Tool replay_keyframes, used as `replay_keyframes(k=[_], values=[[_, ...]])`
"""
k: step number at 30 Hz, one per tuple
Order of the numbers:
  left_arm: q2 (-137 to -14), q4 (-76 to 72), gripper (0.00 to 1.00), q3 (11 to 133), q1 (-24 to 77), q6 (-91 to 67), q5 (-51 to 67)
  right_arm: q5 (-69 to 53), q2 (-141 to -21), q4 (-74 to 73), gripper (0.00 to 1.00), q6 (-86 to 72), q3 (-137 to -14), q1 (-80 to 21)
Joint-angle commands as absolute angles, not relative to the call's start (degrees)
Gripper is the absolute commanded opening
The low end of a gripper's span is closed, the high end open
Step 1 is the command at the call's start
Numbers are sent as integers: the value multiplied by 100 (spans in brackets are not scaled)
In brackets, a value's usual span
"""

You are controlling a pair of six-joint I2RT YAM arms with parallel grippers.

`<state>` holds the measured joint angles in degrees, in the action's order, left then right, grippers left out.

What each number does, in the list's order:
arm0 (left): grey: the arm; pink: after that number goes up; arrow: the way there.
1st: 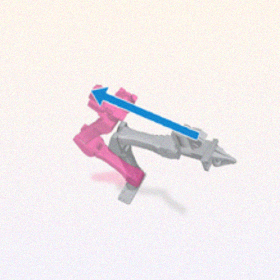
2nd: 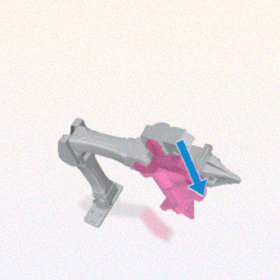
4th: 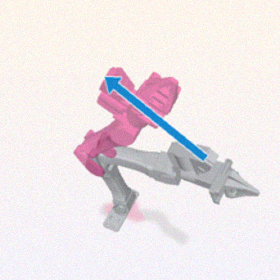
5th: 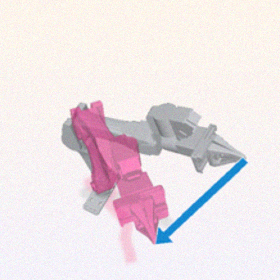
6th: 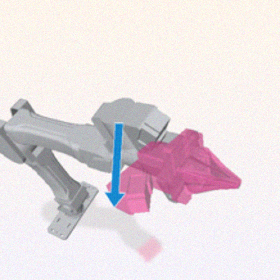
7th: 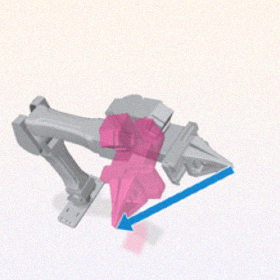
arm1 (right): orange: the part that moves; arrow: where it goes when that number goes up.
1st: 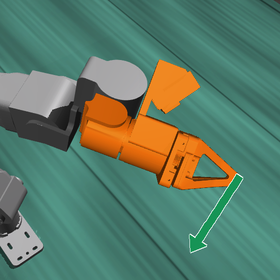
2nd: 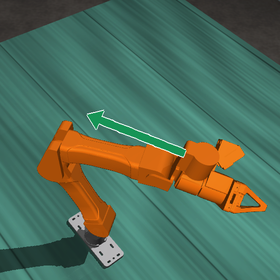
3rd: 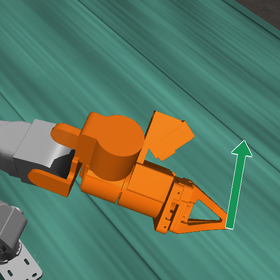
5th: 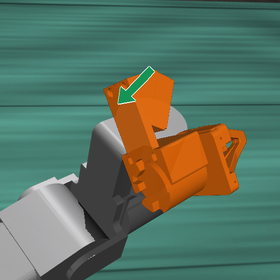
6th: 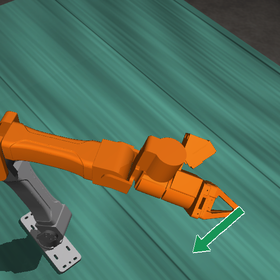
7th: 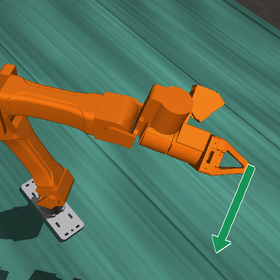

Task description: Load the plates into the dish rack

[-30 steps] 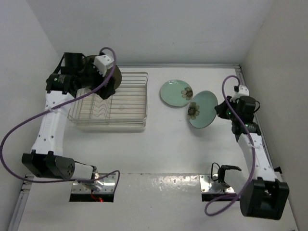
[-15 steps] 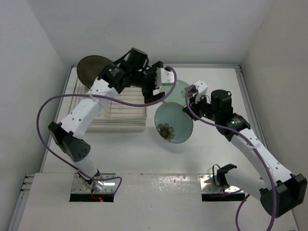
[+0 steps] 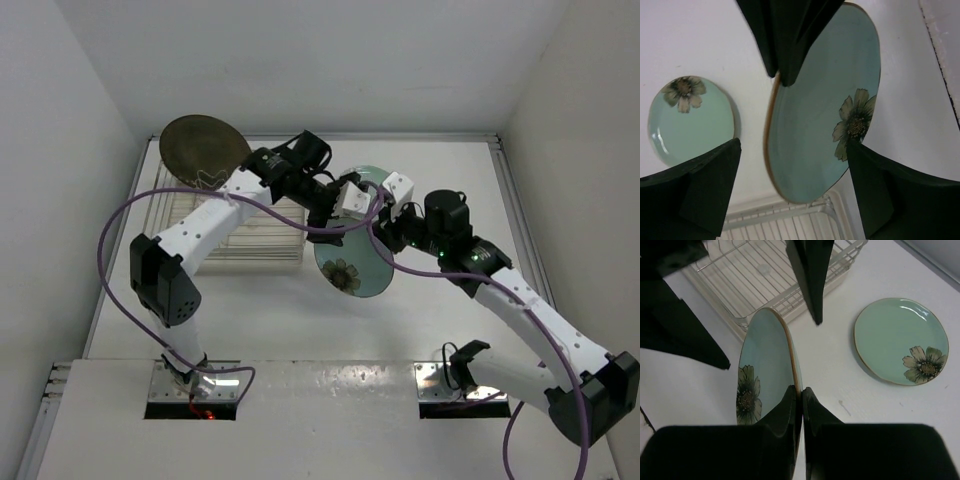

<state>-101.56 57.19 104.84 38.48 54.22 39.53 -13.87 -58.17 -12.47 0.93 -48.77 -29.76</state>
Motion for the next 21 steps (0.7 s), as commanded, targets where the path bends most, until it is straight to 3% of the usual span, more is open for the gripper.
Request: replay_keyframes(k=[1,5,7,9,10,15,16,17,18,20,21], values=[[-10274,5389,89,10275,3981,5616,4570,-1398,-5599,-167,0,132,-4984,-2988],[-10397,4905,60,10090,4052,5273,4368,-1520,-5449,-70,0,106,-4948,-2988],[-10397,4904,39,10142,4052,5203,4368,-1538,-5388,-53,0,88,-4896,-2997],[-10397,4904,4,10230,4104,5125,4255,-1529,-5283,-35,0,62,-4799,-2988],[-10397,4904,0,10230,4104,5028,4202,-1521,-5274,-35,0,62,-4773,-2988],[-10345,4904,0,10642,4104,4808,3859,-1328,-5028,-44,1,35,-4693,-2988],[-10345,4904,0,10731,4104,4747,3771,-1284,-5001,-114,9,44,-4693,-2988],[-10345,4904,0,10853,4104,4598,3570,-1118,-4862,-132,40,61,-4728,-2988],[-10345,4957,0,11185,4104,4536,3438,-1047,-4799,-228,55,114,-4789,-2997],[-10345,5080,0,11661,4104,4482,3131,-809,-4615,-368,82,211,-4842,-2980],[-10345,5141,0,12203,4104,4482,2790,-530,-4475,-360,87,298,-4851,-2997]])
